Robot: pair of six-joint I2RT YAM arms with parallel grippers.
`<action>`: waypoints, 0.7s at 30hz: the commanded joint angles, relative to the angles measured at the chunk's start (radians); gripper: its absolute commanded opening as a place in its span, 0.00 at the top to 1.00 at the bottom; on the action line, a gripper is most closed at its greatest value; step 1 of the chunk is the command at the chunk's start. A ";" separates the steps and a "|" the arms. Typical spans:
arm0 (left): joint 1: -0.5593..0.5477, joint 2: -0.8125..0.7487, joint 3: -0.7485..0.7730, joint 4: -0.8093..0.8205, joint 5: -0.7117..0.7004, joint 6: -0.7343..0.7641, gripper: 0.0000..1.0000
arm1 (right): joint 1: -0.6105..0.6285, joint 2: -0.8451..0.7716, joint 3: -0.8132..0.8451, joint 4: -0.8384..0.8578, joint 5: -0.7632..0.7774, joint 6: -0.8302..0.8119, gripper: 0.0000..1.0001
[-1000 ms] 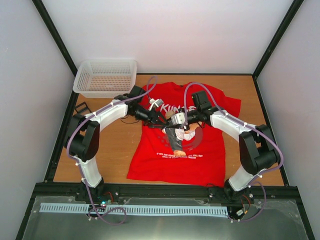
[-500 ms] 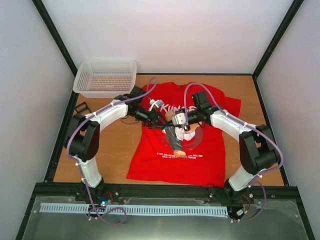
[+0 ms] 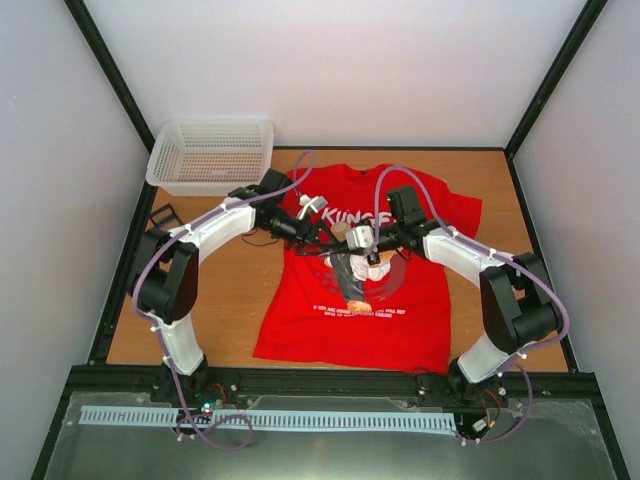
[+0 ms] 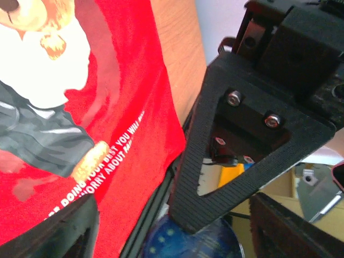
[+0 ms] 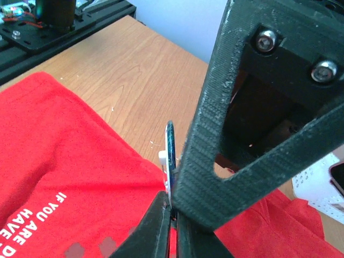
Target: Pin the brooch onto the clothing
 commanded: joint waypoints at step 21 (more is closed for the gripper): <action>0.135 -0.328 -0.158 0.568 -0.153 -0.175 0.10 | -0.051 -0.185 -0.021 0.209 0.137 1.553 0.97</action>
